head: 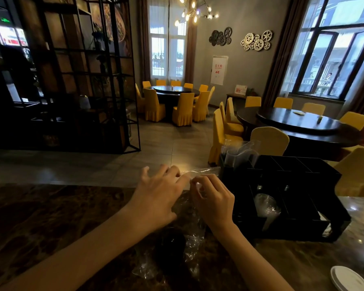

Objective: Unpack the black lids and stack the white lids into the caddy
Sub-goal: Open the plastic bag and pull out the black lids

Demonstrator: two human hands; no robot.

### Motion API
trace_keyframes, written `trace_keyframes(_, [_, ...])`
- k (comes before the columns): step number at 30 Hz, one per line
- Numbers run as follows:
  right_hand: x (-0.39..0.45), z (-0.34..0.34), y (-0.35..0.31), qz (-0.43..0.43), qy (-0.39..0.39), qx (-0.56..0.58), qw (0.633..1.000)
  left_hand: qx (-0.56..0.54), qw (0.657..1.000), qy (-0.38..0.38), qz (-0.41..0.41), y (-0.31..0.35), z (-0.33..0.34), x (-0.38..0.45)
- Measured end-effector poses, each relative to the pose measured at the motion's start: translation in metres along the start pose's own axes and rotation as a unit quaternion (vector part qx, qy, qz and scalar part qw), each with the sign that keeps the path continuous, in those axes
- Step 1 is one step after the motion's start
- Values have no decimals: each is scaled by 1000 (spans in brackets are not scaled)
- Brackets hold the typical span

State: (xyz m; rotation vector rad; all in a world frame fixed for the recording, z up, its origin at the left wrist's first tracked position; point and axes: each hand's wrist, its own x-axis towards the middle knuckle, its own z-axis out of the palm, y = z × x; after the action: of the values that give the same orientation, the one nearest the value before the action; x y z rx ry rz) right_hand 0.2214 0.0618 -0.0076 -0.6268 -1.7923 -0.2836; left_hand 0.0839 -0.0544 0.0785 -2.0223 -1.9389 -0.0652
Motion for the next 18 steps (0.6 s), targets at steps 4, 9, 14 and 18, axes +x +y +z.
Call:
trace_keyframes(4, [-4,2,1,5,7,10,1000,14,999,23,19,14,-8,17])
trace_keyframes(9, [-7,1,2,63,2,32,997,23,993,106,45,20,-5,38])
trace_keyframes(14, [-11,-2,5,128,5,73,989,-37,985,142,87,18,-6,38])
trace_keyframes(18, [-14,-2,8,158,1,97,983,-87,981,152,85,19,-2,37])
